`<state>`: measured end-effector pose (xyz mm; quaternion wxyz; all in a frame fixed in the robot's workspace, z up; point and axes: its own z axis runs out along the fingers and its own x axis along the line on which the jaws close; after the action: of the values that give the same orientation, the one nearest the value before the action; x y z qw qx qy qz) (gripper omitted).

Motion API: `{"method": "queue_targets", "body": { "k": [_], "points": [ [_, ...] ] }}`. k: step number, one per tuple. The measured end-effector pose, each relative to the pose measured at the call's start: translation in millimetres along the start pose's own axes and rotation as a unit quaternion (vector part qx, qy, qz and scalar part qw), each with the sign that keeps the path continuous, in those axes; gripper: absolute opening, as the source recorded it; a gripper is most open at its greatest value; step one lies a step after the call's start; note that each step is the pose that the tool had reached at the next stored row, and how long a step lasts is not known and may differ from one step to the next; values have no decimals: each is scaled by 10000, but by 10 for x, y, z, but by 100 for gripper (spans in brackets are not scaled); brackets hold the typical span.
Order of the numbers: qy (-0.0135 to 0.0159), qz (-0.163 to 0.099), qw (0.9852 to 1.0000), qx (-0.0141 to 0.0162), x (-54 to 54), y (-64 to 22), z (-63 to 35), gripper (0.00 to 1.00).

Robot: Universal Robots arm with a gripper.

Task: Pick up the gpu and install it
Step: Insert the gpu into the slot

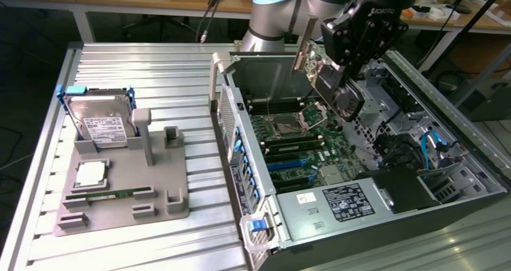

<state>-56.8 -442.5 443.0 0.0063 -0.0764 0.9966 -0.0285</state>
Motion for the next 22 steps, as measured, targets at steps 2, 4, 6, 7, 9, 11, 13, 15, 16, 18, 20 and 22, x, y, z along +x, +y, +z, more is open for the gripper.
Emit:
{"method": "queue_targets", "body": {
  "k": [2, 4, 6, 7, 9, 11, 13, 15, 16, 18, 20, 22],
  "points": [
    [-7, -118, 9999, -1, 0, 0, 0, 27],
    [-15, -266, 9996, -2, 0, 0, 0, 27],
    [-21, -368, 9993, -3, 0, 0, 0, 27],
    [-25, -424, 9991, -4, 0, 0, 0, 27],
    [-30, -523, 9986, -4, 0, 0, 0, 27],
    [-36, -623, 9980, -5, 0, 0, 0, 27],
    [-42, -716, 9974, -6, 0, 0, 0, 27],
    [-47, -816, 9967, -7, 0, 0, 0, 27],
    [-52, -895, 9960, -7, 0, 0, 0, 27],
    [-59, -1017, 9948, -8, 0, 0, 0, 27],
    [-81, -1402, 9901, -12, 0, 0, 0, 27],
    [-97, -1676, 9858, -14, 0, 0, 0, 27]
  ]
}}
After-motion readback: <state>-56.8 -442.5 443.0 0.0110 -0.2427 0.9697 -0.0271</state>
